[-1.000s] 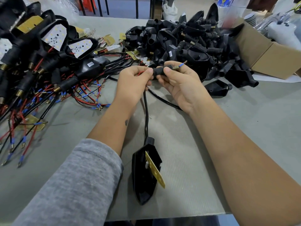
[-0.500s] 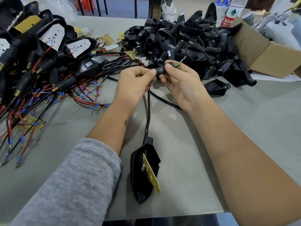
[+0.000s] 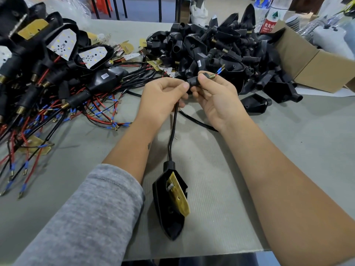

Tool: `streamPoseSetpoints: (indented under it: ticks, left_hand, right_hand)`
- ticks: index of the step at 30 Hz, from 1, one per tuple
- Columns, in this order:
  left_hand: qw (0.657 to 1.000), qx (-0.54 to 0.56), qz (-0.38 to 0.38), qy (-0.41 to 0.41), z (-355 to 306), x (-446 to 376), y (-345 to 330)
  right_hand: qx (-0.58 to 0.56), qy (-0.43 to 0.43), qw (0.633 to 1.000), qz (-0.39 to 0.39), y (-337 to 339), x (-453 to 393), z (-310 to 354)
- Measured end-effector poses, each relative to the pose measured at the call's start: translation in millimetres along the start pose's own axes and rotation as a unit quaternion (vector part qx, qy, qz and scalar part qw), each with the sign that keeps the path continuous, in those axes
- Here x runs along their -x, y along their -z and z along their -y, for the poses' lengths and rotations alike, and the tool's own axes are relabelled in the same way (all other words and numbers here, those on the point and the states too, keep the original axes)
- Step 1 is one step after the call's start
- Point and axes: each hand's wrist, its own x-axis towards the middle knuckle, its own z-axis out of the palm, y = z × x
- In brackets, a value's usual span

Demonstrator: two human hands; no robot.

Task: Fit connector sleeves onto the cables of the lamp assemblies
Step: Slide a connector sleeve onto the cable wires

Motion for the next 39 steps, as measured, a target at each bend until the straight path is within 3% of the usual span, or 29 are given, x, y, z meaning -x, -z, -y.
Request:
streamPoseSetpoints:
  ticks: [6,13,20,25,31,39]
  left_hand:
    - [1.000,-0.027,0.014,-0.004,-2,5,-1]
    - [1.000,-0.026,0.001,-0.016,1,4,-3]
    - [0.997,-0.054,0.023,0.039,-1,0,-3]
    - [0.992,-0.100,0.075,0.023,1,0,0]
    - [0.998,-0.007,0.052,0.034,2,0,2]
    - [0.997,-0.059,0.036,0.031,1,-3,1]
  right_hand:
    - [-0.028,0.013,0.998,-0.053,0,-1,3]
    - [0.090,0.008,0.996,-0.005,-4,2,1]
    - [0.036,0.048,0.997,-0.040,-1,-2,2]
    - [0.015,0.059,0.996,-0.068,3,-4,3]
    - [0.034,0.016,0.997,-0.074,4,-3,4]
    - [0.079,0.036,0.987,-0.134,10,-7,4]
